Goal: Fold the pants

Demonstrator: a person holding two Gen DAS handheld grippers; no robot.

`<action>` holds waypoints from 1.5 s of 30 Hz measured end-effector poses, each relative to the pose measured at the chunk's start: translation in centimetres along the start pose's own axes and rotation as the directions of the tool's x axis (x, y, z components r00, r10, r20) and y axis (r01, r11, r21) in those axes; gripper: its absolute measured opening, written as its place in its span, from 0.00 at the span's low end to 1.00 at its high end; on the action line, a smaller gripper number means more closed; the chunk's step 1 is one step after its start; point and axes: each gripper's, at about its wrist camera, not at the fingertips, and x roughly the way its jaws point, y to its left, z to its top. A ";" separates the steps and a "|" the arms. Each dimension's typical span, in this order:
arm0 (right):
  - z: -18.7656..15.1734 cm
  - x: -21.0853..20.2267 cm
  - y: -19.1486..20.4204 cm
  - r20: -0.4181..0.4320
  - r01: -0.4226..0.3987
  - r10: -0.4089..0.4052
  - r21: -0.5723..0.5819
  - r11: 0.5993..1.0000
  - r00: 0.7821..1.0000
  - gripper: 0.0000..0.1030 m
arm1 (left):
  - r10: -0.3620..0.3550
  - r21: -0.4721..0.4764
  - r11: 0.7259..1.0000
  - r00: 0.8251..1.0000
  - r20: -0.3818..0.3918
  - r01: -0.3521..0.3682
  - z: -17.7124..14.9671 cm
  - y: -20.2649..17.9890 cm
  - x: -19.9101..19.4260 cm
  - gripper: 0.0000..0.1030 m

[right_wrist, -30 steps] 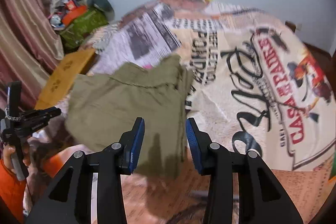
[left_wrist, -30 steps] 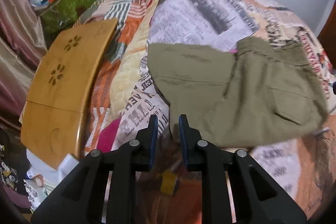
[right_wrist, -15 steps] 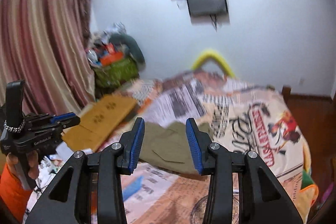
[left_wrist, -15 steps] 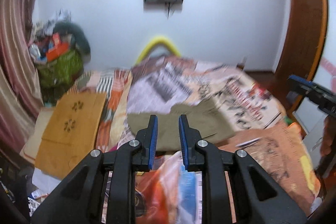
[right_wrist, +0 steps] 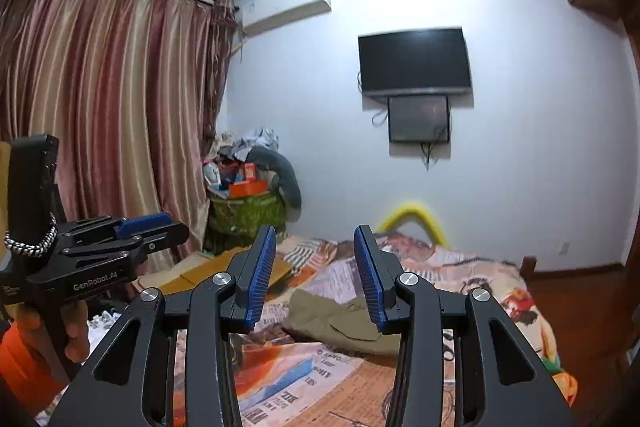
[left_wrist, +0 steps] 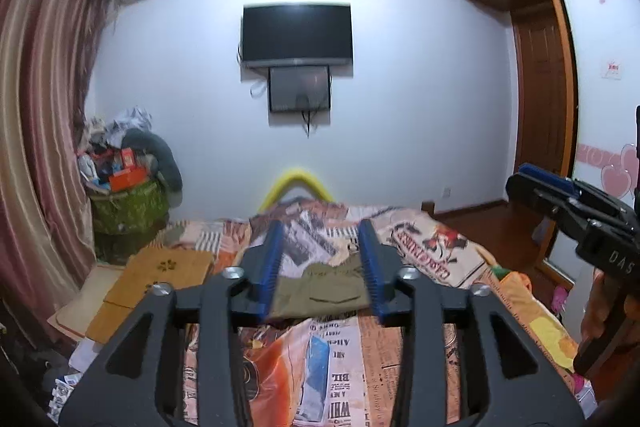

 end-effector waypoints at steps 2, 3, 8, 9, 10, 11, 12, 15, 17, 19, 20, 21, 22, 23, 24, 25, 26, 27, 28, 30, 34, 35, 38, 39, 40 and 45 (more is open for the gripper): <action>-0.2 -1.0 0.4 0.021 0.008 -0.008 0.007 1.000 1.000 0.36 | 0.007 -0.002 1.000 1.000 0.031 -0.006 -0.2 -0.3 -1.3 0.52; -0.3 -1.2 0.4 0.025 0.007 -0.007 0.013 1.000 1.000 0.36 | 0.007 0.002 1.000 0.999 0.041 -0.007 -0.3 -0.4 -2.0 0.54; -0.4 -2.5 0.7 0.035 0.066 -0.066 0.017 0.998 0.997 0.72 | 0.007 -0.013 1.000 0.997 0.076 -0.006 -0.6 -0.9 -4.1 0.80; -0.4 -2.7 0.8 0.046 0.075 -0.075 0.013 0.997 0.996 0.79 | 0.007 -0.013 1.000 0.996 0.091 -0.006 -0.6 -1.1 -4.6 0.83; -0.3 -2.8 0.9 0.054 0.083 -0.083 0.003 0.997 0.995 0.80 | 0.007 -0.007 1.000 0.995 0.096 -0.006 -0.7 -1.2 -4.8 0.85; -0.2 -3.0 1.1 0.056 0.090 -0.089 -0.006 0.996 0.994 0.81 | 0.010 0.002 1.000 0.995 0.098 -0.010 -0.7 -1.4 -5.1 0.89; -0.1 -3.2 1.3 0.055 0.096 -0.095 -0.012 0.995 0.994 0.83 | 0.020 0.008 1.000 0.994 0.106 -0.021 -0.8 -1.6 -5.3 0.92; -0.1 -3.5 1.4 0.064 0.118 -0.116 -0.021 0.993 0.991 0.94 | 0.029 0.003 1.000 0.992 0.122 -0.029 -1.1 -2.0 -5.8 0.99; -0.1 -3.5 1.5 0.071 0.123 -0.122 -0.017 0.992 0.990 0.98 | 0.028 0.000 1.000 0.992 0.124 -0.028 -1.2 -2.1 -6.1 0.99; -0.2 -3.5 1.5 0.071 0.129 -0.128 -0.016 0.991 0.989 0.99 | 0.030 -0.003 1.000 0.992 0.123 -0.030 -1.2 -2.1 -6.3 0.99; -0.5 -3.9 1.7 0.071 0.134 -0.132 -0.017 0.991 0.989 0.99 | 0.031 -0.007 1.000 0.992 0.125 -0.030 -1.2 -2.0 -6.3 0.99; -0.7 -4.0 1.7 0.070 0.137 -0.136 -0.020 0.990 0.988 0.99 | 0.031 -0.009 1.000 0.992 0.125 -0.030 -1.2 -2.1 -6.4 0.99; -0.8 -4.0 1.8 0.069 0.139 -0.137 -0.022 0.990 0.988 0.99 | 0.027 -0.014 1.000 0.992 0.123 -0.026 -1.2 -2.0 -6.4 0.99; -0.8 -4.1 1.8 0.068 0.138 -0.137 -0.020 0.990 0.988 0.99 | 0.025 -0.016 1.000 0.992 0.123 -0.023 -1.3 -2.2 -6.7 0.99; -0.9 -4.2 1.8 0.069 0.137 -0.136 -0.019 0.990 0.988 0.99 | 0.025 -0.021 1.000 0.992 0.123 -0.023 -1.3 -2.3 -6.8 0.99; -0.8 -4.1 1.7 0.067 0.134 -0.133 -0.015 0.991 0.989 0.99 | 0.026 -0.026 0.999 0.992 0.122 -0.023 -1.4 -2.3 -6.7 1.00; -0.9 -4.3 1.8 0.066 0.134 -0.133 -0.015 0.991 0.989 0.99 | 0.025 -0.027 0.999 0.992 0.120 -0.022 -1.4 -2.2 -6.7 1.00; -1.0 -4.3 1.8 0.064 0.133 -0.132 -0.012 0.991 0.989 0.99 | 0.025 -0.028 0.999 0.993 0.117 -0.022 -1.4 -2.1 -6.6 1.00; -1.0 -4.3 1.8 0.062 0.132 -0.131 -0.010 0.991 0.989 0.99 | 0.026 -0.029 0.999 0.993 0.116 -0.023 -1.5 -2.1 -6.6 1.00; -1.3 -4.4 1.9 0.058 0.130 -0.129 -0.008 0.992 0.990 0.99 | 0.029 -0.030 0.999 0.993 0.115 -0.026 -1.5 -2.1 -6.5 1.00; -1.5 -4.7 2.0 0.054 0.132 -0.132 -0.011 0.991 0.990 0.99 | 0.033 -0.031 0.999 0.993 0.111 -0.030 -1.6 -2.0 -6.2 1.00; -1.6 -4.7 2.0 0.053 0.132 -0.132 -0.010 0.991 0.990 0.99 | 0.034 -0.031 0.999 0.993 0.111 -0.031 -1.6 -2.0 -6.2 1.00; -1.6 -4.8 1.9 0.049 0.131 -0.130 -0.004 0.991 0.990 0.99 | 0.034 -0.032 0.999 0.993 0.110 -0.031 -1.7 -2.0 -6.2 1.00; -1.6 -4.8 1.9 0.047 0.131 -0.131 -0.003 0.991 0.990 0.99 | 0.035 -0.033 0.999 0.994 0.108 -0.031 -1.8 -1.9 -6.1 1.00; -1.6 -4.8 1.9 0.045 0.131 -0.131 -0.002 0.991 0.990 0.99 | 0.036 -0.034 0.999 0.994 0.107 -0.032 -1.9 -1.9 -6.0 1.00; -1.6 -4.7 1.9 0.039 0.132 -0.132 0.003 0.991 0.990 0.99 | 0.036 -0.040 0.999 0.994 0.099 -0.032 -2.2 -1.6 -5.7 1.00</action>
